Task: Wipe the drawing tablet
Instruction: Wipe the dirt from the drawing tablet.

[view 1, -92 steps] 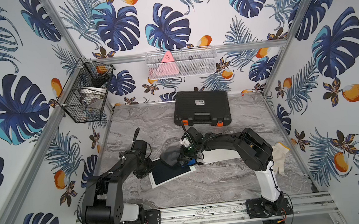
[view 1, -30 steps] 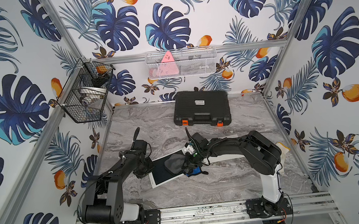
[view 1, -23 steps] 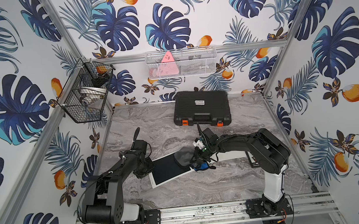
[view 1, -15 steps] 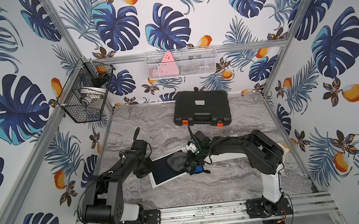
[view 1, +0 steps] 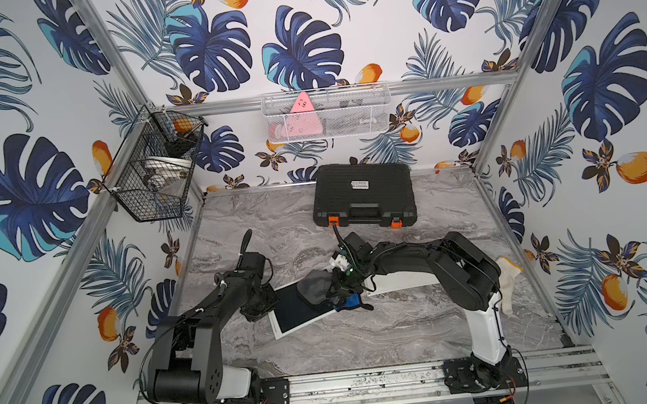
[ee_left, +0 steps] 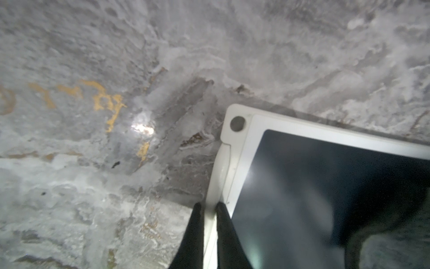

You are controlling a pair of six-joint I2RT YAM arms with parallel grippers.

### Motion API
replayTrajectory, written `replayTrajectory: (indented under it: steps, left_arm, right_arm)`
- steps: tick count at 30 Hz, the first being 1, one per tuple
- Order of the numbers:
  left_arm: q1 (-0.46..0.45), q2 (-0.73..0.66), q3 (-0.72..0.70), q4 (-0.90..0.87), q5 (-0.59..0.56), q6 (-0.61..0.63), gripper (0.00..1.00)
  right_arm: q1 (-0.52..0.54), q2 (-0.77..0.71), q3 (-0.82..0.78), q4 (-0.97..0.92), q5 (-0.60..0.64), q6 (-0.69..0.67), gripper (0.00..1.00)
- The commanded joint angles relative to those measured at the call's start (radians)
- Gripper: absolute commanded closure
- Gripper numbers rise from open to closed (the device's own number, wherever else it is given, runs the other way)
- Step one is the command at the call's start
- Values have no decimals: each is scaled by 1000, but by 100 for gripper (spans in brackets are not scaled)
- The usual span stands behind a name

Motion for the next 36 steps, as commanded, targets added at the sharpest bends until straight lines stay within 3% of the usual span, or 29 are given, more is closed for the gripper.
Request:
replayTrajectory:
  steps: [1,4,13,19,21,28,36]
  left_arm:
    - [-7,54,-43,-11,24,-9,87]
    - [-7,53,-43,-10,25,-9,87]
    - [-8,64,-43,-6,26,-7,87]
    - [-8,58,-43,-9,23,-8,87]
    - [-10,60,-43,-6,22,-8,87]
    - [-11,64,-43,-8,19,-7,88]
    - [-19,56,-43,-12,12,-8,88]
  right_arm:
    - [-86,-1,-48,-111,94,-35,100]
    - [-115,-49,-62,-154,96,-89,100]
    - [63,-62,-75,-53,102,17,100]
    - [-84,-103,-218,-29,65,-24,100]
    - [-90,-113,-201,-61,71,-53,100]
    - [50,-52,-60,-46,71,12,100]
    - [-140,-104,-200,-62,45,-59,100]
